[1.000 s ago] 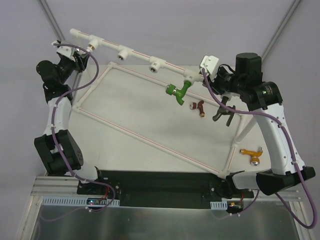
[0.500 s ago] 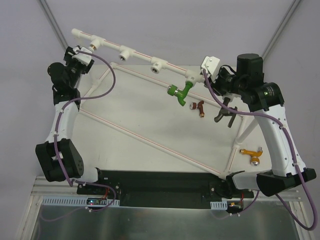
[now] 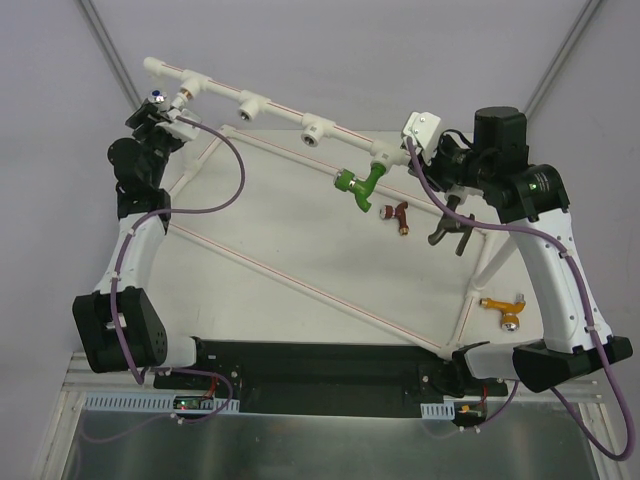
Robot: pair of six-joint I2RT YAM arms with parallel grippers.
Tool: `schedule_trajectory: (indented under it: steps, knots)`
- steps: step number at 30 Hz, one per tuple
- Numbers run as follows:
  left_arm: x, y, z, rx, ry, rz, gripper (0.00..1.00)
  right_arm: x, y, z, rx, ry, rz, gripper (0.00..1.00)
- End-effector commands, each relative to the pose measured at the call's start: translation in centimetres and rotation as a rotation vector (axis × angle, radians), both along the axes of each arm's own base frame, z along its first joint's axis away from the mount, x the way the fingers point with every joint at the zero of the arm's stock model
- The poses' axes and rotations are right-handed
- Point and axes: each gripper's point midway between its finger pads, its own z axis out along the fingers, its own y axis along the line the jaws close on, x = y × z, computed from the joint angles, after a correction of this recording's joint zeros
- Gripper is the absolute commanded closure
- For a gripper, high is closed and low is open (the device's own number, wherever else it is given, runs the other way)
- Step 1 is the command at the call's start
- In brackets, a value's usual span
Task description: Install the water faucets
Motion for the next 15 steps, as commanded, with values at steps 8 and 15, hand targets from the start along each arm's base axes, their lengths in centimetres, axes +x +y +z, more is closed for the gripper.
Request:
schedule_trajectory:
  steps: [8, 15]
  knots:
    - [-5.8, -3.6, 6.0, -0.334, -0.097, -0.301, 0.21, -0.4, 1.5, 1.5, 0.054, -0.026, 0.047, 0.98]
    - [-9.2, -1.9, 8.1, -0.713, -0.062, -0.348, 0.07, -0.3, 1.4, 1.3, 0.047, -0.027, 0.044, 0.98]
